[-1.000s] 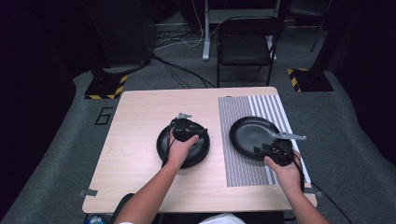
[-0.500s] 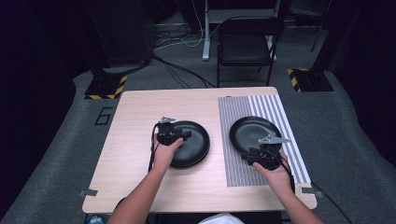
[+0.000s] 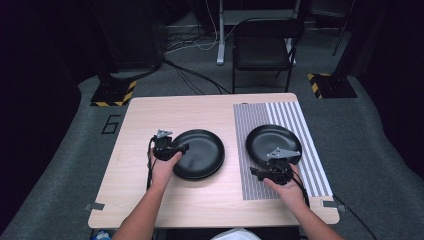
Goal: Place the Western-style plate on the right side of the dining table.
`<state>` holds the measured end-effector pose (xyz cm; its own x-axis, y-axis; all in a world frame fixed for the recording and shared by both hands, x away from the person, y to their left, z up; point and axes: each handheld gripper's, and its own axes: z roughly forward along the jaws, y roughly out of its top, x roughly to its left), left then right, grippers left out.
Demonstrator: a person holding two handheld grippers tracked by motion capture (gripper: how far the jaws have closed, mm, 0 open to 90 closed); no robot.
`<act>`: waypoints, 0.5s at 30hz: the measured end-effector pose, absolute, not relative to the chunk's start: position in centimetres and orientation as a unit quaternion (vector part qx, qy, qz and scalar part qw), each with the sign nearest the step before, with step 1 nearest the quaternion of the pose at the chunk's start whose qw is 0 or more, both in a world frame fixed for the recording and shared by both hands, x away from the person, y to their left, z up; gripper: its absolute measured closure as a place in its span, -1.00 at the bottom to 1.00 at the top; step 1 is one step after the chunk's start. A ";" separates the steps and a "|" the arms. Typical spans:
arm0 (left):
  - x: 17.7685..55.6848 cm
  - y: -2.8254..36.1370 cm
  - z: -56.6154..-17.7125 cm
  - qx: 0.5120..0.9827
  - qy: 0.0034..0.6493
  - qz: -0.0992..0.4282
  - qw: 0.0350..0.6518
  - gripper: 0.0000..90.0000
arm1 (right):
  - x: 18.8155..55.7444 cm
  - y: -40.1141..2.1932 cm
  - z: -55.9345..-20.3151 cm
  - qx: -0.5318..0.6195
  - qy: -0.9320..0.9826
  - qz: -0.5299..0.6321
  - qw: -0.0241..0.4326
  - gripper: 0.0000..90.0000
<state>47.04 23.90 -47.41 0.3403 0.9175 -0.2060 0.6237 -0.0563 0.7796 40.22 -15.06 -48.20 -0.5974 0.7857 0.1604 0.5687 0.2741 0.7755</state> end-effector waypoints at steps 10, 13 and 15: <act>46.8 27.0 -47.7 0.686 0.570 0.226 0.392 -0.03 | 40.1 -13.7 -49.7 0.377 0.818 0.413 0.132 0.03; 46.9 28.1 -47.8 0.677 0.581 0.232 0.387 -0.03 | 39.9 -13.0 -50.1 0.356 0.830 0.408 0.131 0.03; 46.9 28.8 -47.9 0.671 0.587 0.236 0.386 -0.03 | 39.8 -12.6 -50.3 0.346 0.835 0.407 0.132 0.03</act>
<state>46.93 28.78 -47.95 0.1995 0.9704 -0.1359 0.6053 -0.0130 0.7959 39.78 -12.64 -50.26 -0.7257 0.6853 0.0619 0.4714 0.4296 0.7702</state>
